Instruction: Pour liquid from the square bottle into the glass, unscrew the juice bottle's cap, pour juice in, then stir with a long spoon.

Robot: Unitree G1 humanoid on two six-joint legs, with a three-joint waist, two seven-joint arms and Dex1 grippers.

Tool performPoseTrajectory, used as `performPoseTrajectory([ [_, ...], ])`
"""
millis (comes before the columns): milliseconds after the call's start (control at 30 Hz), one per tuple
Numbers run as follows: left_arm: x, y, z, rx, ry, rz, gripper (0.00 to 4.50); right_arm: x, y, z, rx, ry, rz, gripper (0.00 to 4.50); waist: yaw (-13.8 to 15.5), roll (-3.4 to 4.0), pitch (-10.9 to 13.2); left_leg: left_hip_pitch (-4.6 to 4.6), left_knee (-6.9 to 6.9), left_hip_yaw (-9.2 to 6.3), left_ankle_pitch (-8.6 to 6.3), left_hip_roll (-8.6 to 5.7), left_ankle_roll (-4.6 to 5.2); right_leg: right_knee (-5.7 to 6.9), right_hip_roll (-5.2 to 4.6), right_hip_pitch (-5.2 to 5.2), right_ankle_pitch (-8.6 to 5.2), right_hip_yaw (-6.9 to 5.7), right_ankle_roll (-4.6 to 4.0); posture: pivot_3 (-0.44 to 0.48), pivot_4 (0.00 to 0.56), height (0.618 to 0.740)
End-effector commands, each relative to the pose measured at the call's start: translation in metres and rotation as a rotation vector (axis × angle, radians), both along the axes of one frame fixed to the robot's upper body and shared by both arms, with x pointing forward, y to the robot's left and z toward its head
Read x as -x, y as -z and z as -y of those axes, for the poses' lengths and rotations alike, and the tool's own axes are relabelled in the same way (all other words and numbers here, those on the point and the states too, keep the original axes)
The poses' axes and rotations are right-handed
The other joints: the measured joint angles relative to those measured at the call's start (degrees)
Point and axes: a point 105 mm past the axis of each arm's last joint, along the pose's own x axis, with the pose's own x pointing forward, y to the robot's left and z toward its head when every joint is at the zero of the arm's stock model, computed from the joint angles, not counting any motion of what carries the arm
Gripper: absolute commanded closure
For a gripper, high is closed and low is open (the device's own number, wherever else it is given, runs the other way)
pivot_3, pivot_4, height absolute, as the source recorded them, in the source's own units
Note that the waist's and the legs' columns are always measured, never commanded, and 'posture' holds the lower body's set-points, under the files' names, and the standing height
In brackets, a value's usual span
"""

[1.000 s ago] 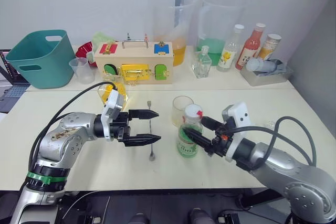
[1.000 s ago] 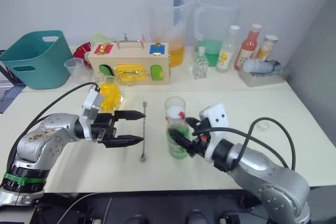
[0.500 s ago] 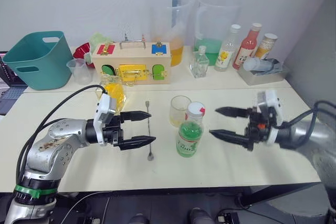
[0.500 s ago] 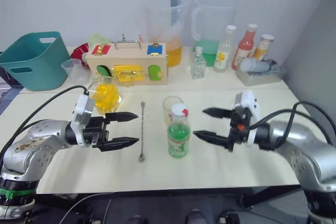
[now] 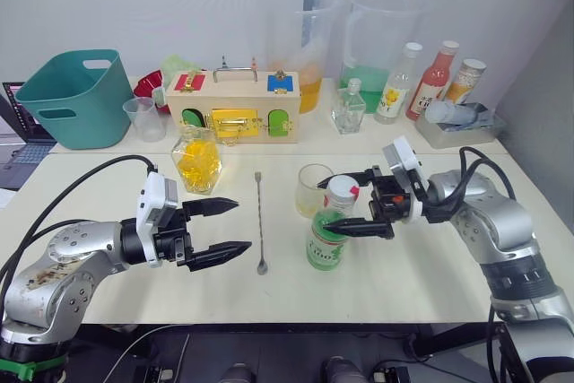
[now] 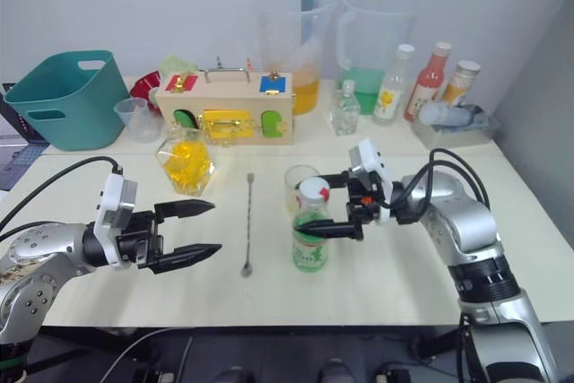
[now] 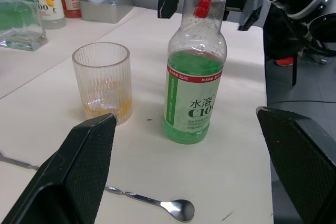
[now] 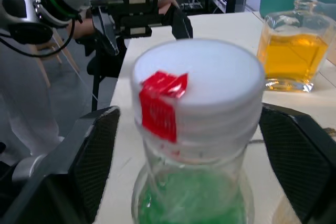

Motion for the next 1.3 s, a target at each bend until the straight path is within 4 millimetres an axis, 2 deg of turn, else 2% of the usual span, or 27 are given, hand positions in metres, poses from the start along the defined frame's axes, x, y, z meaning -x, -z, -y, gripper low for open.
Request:
performPoseTrajectory([
  [33,0.006,-0.01,0.001,0.004,0.004,0.045,0.0,0.003,-0.004,0.0,-0.003,-0.01,0.02,1.59,0.0,0.0,0.0,0.0,0.0,-0.01,0.0,0.0,0.0,0.0,0.0,0.0,0.0,0.0,0.0,0.0,0.15,0.74],
  [167,0.008,-0.008,0.001,0.0,0.018,0.027,0.0,0.01,-0.007,-0.003,-0.017,-0.009,0.037,2.91,-0.2,0.0,0.0,0.01,0.0,0.0,0.0,0.01,0.0,0.01,0.01,-0.02,0.0,0.0,0.0,0.0,0.15,0.74],
  [200,0.008,-0.008,0.001,-0.001,0.02,0.026,0.0,0.012,-0.007,-0.003,-0.017,-0.005,0.043,3.01,-0.2,0.0,0.0,0.01,-0.01,-0.01,0.0,0.02,0.0,0.02,0.02,-0.02,0.0,-0.01,0.0,0.0,0.15,0.74],
  [633,-0.012,-0.011,0.012,0.009,0.13,0.028,0.0,0.027,-0.016,-0.005,-0.053,0.244,0.071,3.01,-0.2,0.0,0.0,-0.01,-0.01,-0.01,0.0,-0.01,0.0,0.03,0.01,-0.03,0.0,-0.01,0.0,0.0,0.15,0.74],
  [933,-0.023,-0.014,0.019,-0.002,0.204,0.032,0.0,0.036,0.001,-0.011,-0.137,0.417,0.012,3.01,-0.4,0.0,0.0,-0.01,-0.01,-0.02,0.0,0.01,0.0,0.03,0.04,-0.02,0.0,-0.01,0.0,0.0,0.15,0.74],
  [1100,-0.024,-0.015,0.021,-0.006,0.223,0.032,0.0,0.041,0.012,-0.007,-0.12,0.436,-0.016,3.01,-0.3,-0.01,0.0,0.03,-0.01,-0.03,0.0,0.0,0.0,0.04,0.04,0.02,0.0,-0.01,0.0,0.0,0.15,0.74],
  [1167,-0.024,-0.015,0.022,-0.007,0.229,0.034,0.0,0.043,0.011,-0.005,-0.105,0.414,-0.01,1.96,-0.3,-0.01,0.0,0.03,-0.01,-0.03,0.0,-0.01,0.0,0.03,0.03,0.04,0.0,-0.01,0.0,0.0,0.15,0.74],
  [1300,-0.023,-0.016,0.023,-0.005,0.234,0.037,0.0,0.046,0.006,-0.002,-0.092,0.37,-0.006,0.65,-0.3,-0.01,0.0,0.02,-0.01,-0.03,0.0,-0.01,0.0,0.01,0.03,0.03,0.0,-0.01,0.0,0.0,0.15,0.74],
])
